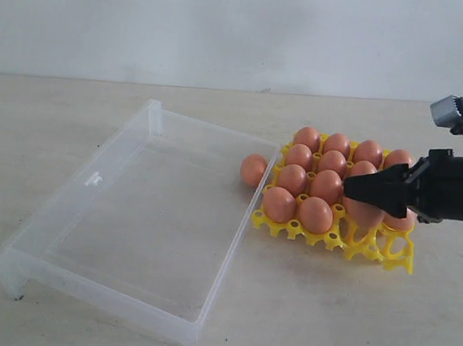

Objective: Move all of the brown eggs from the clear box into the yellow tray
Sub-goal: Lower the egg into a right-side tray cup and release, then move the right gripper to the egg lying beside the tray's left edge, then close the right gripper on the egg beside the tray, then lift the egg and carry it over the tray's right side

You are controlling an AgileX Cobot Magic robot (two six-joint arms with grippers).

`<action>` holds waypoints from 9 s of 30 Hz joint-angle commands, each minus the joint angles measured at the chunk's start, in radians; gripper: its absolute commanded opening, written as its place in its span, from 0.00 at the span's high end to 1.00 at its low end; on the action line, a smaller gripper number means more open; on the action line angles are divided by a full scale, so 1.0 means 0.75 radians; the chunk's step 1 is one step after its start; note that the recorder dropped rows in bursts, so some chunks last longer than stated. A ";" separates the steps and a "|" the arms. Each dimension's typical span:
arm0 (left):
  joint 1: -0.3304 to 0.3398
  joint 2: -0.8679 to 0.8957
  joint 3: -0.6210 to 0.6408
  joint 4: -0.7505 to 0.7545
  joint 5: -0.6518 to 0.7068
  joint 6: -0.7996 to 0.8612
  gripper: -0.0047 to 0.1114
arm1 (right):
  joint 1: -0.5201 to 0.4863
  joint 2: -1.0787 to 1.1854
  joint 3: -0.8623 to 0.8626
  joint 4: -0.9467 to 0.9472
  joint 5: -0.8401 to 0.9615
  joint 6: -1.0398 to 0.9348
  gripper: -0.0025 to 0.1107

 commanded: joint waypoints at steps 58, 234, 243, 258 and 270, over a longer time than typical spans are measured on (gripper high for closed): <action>-0.004 0.004 -0.005 0.005 -0.003 0.003 1.00 | -0.011 0.176 0.005 0.258 -0.056 -0.401 0.44; -0.004 0.004 -0.005 0.005 -0.003 0.003 1.00 | 1.076 0.377 -1.048 1.821 1.297 -1.340 0.98; -0.004 0.004 -0.005 0.005 -0.003 0.003 1.00 | 1.076 -0.181 -0.258 1.821 0.545 -1.328 0.98; -0.004 0.004 -0.005 0.005 -0.003 0.003 1.00 | 0.416 -0.628 0.138 2.442 0.604 -1.939 0.98; -0.004 0.004 -0.005 0.005 -0.003 0.003 1.00 | -0.106 -0.583 0.039 0.183 0.258 0.151 0.98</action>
